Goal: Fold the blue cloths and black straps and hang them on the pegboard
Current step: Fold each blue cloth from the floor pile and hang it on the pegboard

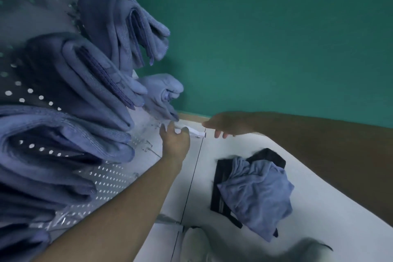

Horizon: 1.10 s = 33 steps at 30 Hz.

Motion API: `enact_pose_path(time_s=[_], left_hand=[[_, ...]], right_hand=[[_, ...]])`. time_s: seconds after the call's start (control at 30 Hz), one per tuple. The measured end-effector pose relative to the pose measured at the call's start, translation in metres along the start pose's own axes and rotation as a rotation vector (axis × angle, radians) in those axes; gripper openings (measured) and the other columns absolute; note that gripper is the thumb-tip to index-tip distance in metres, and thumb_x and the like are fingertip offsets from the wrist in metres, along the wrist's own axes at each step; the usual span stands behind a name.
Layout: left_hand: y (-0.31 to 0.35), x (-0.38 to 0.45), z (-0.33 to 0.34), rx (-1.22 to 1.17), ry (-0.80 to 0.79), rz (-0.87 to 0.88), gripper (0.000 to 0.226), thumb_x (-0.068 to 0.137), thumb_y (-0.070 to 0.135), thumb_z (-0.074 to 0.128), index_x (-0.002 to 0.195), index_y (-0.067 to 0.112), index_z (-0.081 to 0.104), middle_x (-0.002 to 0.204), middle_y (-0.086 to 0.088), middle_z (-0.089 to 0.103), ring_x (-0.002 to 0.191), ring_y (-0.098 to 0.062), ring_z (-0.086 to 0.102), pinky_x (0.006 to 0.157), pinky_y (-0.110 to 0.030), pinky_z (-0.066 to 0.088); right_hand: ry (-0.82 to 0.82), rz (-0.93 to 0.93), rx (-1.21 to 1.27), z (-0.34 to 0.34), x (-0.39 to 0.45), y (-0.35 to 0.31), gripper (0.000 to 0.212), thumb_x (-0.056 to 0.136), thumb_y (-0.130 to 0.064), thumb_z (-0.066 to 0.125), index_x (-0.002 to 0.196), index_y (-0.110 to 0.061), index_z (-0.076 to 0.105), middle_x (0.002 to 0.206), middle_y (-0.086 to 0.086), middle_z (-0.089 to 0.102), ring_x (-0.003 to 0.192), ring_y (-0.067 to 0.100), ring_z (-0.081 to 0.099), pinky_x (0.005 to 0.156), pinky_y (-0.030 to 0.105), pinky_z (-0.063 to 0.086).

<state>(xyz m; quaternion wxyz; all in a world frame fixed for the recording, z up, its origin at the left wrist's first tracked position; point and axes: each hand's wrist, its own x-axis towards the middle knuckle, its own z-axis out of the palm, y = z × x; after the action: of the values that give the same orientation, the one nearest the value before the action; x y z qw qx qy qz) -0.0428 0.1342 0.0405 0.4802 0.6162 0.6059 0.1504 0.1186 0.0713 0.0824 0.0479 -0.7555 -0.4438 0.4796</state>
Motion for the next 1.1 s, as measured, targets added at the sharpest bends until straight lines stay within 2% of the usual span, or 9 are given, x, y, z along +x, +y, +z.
enact_pose_path(time_s=[0.07,0.17,0.4,0.57,0.77,0.87,0.93,1.03,1.1], left_hand=[[0.003,-0.02,0.007,0.015,-0.113,0.023,0.041,0.1,0.017,0.053,0.14,0.014,0.051,0.153,-0.01,0.037,0.115,-0.027,0.054,0.086,-0.022,0.045],[0.01,-0.045,0.018,0.096,-0.294,0.098,0.021,0.099,0.019,0.056,0.118,0.017,0.064,0.123,-0.005,0.06,0.077,-0.013,0.054,0.054,-0.014,0.041],[-0.002,-0.085,0.069,0.367,-0.531,0.193,0.022,0.1,0.025,0.054,0.121,0.022,0.062,0.132,0.003,0.056,0.113,-0.018,0.057,0.094,-0.027,0.045],[-0.017,-0.085,0.109,0.475,-0.632,0.185,0.027,0.098,0.018,0.046,0.122,0.02,0.059,0.123,-0.004,0.061,0.105,-0.023,0.058,0.084,-0.028,0.044],[-0.056,-0.049,0.153,0.556,-0.668,0.166,0.025,0.099,0.016,0.046,0.119,0.016,0.062,0.118,-0.006,0.063,0.111,-0.026,0.059,0.091,-0.029,0.047],[-0.083,-0.034,0.175,0.63,-0.763,0.206,0.013,0.1,0.016,0.053,0.087,0.015,0.055,0.09,-0.003,0.057,0.092,-0.019,0.053,0.069,-0.02,0.039],[-0.103,-0.024,0.187,0.727,-0.843,0.249,0.01,0.102,0.02,0.053,0.098,0.011,0.056,0.088,-0.002,0.053,0.091,-0.019,0.051,0.065,-0.016,0.034],[-0.128,-0.012,0.207,0.731,-0.852,0.282,0.014,0.102,0.016,0.05,0.089,0.014,0.055,0.082,0.001,0.055,0.088,-0.022,0.054,0.068,-0.022,0.035],[-0.136,-0.01,0.215,0.69,-0.8,0.325,0.023,0.101,0.023,0.052,0.078,0.021,0.052,0.072,0.004,0.054,0.078,-0.019,0.058,0.069,-0.028,0.042]], right_hand=[[0.04,0.01,0.028,-0.004,-0.027,0.021,0.05,0.102,-0.059,0.036,0.137,-0.025,0.05,0.105,-0.007,0.068,0.096,0.019,0.065,0.08,0.033,0.051],[0.104,0.03,0.052,-0.006,-0.069,0.05,0.043,0.102,-0.057,0.04,0.127,-0.027,0.056,0.107,-0.007,0.07,0.1,0.018,0.067,0.083,0.032,0.052],[0.226,0.113,0.106,0.022,-0.12,0.125,0.03,0.101,-0.041,0.053,0.128,-0.028,0.056,0.093,-0.008,0.063,0.092,0.019,0.06,0.082,0.026,0.043],[0.207,0.161,0.177,0.056,-0.109,0.179,0.027,0.1,-0.028,0.056,0.126,-0.022,0.059,0.103,-0.006,0.059,0.095,0.018,0.054,0.085,0.026,0.043],[0.179,0.205,0.178,0.088,-0.058,0.22,0.03,0.1,-0.023,0.052,0.129,-0.023,0.06,0.129,-0.001,0.061,0.115,0.02,0.055,0.091,0.022,0.038],[0.169,0.18,0.221,0.107,-0.028,0.24,0.025,0.099,-0.01,0.048,0.111,-0.025,0.065,0.11,-0.006,0.064,0.094,0.012,0.057,0.076,0.01,0.037],[0.187,0.161,0.234,0.118,-0.012,0.247,0.028,0.098,-0.003,0.046,0.098,-0.026,0.061,0.088,-0.013,0.055,0.08,0.007,0.049,0.066,0.003,0.034],[0.187,0.131,0.07,0.136,0.015,0.259,0.037,0.1,-0.012,0.049,0.134,-0.021,0.058,0.115,-0.008,0.055,0.107,0.014,0.051,0.091,0.018,0.037],[0.154,0.09,-0.062,0.145,0.027,0.261,0.042,0.1,-0.013,0.048,0.142,-0.019,0.051,0.138,-0.003,0.053,0.126,0.016,0.05,0.094,0.014,0.034]])
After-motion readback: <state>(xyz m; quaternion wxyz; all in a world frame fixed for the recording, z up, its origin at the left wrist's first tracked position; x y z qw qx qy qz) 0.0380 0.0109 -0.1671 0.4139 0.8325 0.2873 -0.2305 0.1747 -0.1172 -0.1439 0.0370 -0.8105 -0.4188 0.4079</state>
